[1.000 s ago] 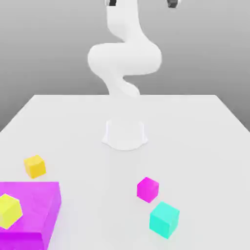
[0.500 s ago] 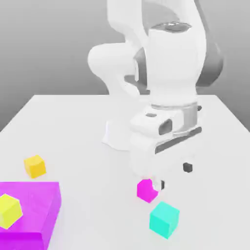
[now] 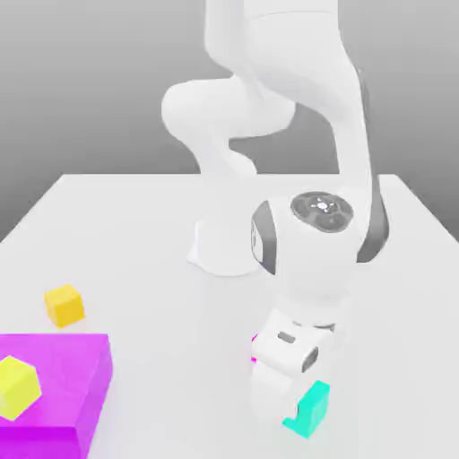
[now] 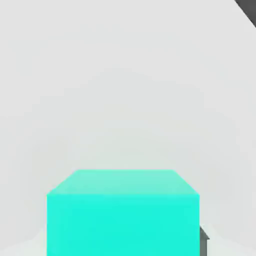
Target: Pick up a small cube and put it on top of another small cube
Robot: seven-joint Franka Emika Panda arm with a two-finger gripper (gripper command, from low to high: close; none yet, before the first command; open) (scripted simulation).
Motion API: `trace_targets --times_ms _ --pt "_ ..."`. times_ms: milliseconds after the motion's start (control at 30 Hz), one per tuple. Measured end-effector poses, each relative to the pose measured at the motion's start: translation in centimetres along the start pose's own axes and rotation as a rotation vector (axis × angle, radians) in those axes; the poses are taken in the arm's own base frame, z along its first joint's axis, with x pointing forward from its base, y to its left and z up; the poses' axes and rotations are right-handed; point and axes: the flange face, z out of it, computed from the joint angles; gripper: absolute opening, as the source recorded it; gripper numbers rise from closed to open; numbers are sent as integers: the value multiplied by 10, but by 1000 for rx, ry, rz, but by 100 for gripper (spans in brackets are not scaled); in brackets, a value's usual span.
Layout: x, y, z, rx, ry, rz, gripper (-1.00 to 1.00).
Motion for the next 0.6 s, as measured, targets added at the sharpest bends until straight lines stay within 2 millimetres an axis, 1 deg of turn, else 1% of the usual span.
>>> trace_targets --times_ms 67,167,200,233,267,300,333,400,467,533,600 --pt "1 0 -17 0 1 -1 -100" --pt "0 0 -50 0 0 -1 -100" --pt "0 14 -58 -4 2 23 -100" --pt "-1 34 -66 -10 5 58 -100" --pt "-3 58 -72 -17 8 101 -100" --pt "-8 87 -78 -24 10 155 -100" --pt "-16 124 -84 -30 12 228 -100" --pt "-37 182 -94 -41 13 347 -100" --pt "-66 232 -102 -47 13 457 -100" --pt "-93 266 -108 -49 11 536 -100" --pt "-123 294 -113 -47 9 612 -100"
